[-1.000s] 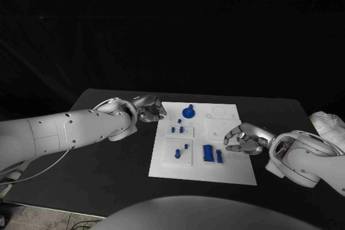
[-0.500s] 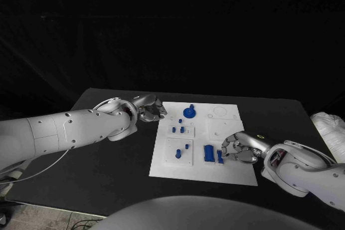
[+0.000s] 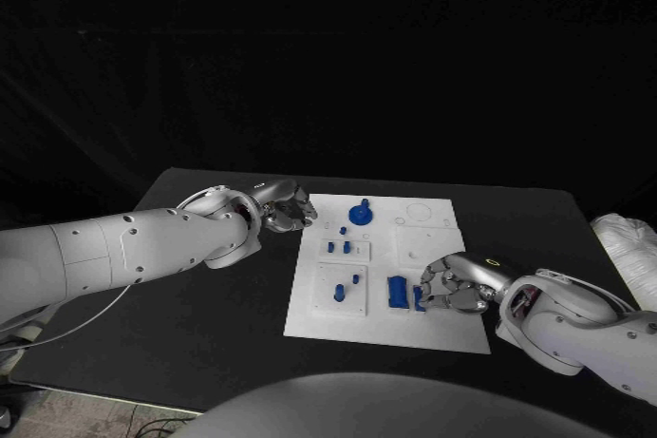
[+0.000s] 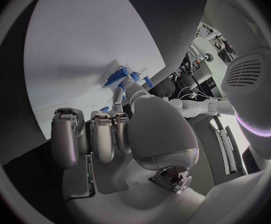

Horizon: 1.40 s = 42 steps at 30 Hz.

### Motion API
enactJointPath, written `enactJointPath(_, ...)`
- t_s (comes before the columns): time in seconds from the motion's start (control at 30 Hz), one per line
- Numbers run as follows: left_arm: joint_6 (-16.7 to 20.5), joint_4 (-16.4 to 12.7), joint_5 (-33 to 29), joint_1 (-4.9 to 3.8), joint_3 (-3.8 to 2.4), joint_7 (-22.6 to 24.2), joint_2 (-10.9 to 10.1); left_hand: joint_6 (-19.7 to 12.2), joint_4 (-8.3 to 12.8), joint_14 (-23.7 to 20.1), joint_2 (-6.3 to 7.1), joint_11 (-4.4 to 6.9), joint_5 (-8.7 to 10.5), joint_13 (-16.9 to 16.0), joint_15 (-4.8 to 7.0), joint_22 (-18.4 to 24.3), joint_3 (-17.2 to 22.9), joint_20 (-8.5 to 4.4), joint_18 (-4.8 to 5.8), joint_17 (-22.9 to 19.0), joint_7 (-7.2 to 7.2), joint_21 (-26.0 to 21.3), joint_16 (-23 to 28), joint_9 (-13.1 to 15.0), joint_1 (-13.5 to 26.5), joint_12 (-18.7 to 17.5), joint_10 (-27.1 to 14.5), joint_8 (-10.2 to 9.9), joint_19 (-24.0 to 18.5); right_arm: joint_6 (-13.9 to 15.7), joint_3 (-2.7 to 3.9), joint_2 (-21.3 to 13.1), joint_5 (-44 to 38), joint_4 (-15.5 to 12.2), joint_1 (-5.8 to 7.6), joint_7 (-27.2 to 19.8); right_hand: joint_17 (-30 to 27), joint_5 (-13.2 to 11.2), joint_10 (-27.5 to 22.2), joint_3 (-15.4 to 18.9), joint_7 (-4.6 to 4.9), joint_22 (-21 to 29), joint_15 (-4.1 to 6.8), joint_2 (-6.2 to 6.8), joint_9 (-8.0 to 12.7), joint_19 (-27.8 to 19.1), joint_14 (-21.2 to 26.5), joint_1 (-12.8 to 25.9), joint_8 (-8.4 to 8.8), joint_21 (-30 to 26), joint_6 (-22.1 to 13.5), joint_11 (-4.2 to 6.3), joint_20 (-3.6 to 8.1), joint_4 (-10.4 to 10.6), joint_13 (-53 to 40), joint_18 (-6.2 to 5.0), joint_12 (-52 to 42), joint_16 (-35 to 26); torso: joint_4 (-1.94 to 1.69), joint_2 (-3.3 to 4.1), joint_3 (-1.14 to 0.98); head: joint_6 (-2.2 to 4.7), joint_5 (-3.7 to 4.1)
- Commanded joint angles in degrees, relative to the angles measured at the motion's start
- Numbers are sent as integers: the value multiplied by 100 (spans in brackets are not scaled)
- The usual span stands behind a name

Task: Assemble the parts on the task board

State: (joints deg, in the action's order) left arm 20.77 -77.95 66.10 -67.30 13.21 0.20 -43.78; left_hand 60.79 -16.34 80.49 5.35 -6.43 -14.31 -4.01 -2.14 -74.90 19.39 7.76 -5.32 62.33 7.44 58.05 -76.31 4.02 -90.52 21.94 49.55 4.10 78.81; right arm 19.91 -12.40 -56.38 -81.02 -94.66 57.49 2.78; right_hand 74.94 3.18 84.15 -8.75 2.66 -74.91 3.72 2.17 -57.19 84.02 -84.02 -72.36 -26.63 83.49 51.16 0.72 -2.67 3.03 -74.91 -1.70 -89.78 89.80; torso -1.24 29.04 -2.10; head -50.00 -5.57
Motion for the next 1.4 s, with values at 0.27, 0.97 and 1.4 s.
enactJointPath(0.27,-35,-14,-1,-1,-3,5,8,15,11,-36,-27,-19,-31,6,13,-712,30,1,-64,-8,11,-20,32,9,-20,25,2,26,-34,-266,-1,80,-49,84,-56,55,1506,-38,585,96,14,-1278,44,85,-37,198,-598,12,-97,-12,-78,37,40,75,-1509,-5,-22,20,1,1,-4,0,-21)
enactJointPath(0.97,204,-66,-21,0,-3,239,-35,15,-17,-56,-17,-23,-34,8,13,-708,33,3,-68,-38,19,-38,45,9,6,32,5,27,-46,594,2,-117,391,-80,-16,-443,1506,-38,585,221,13,-1280,47,46,-43,204,-598,78,-191,-1,-144,38,44,306,-1509,-3,-22,20,0,-9,-2,0,-45)
enactJointPath(1.4,1359,-648,-1966,-5,-19,2537,-459,-129,-33,-3523,102,-204,106,-18,-349,9,-876,202,-306,-2805,-69,-3269,2583,-24,1722,259,-293,-4,-2455,453,3,-486,3959,-397,909,-2635,-2015,110,-3327,956,512,603,-580,-313,972,-3354,2749,1094,568,-4916,-626,-496,-342,1127,873,-702,3881,-4335,10,-205,51,0,-38)
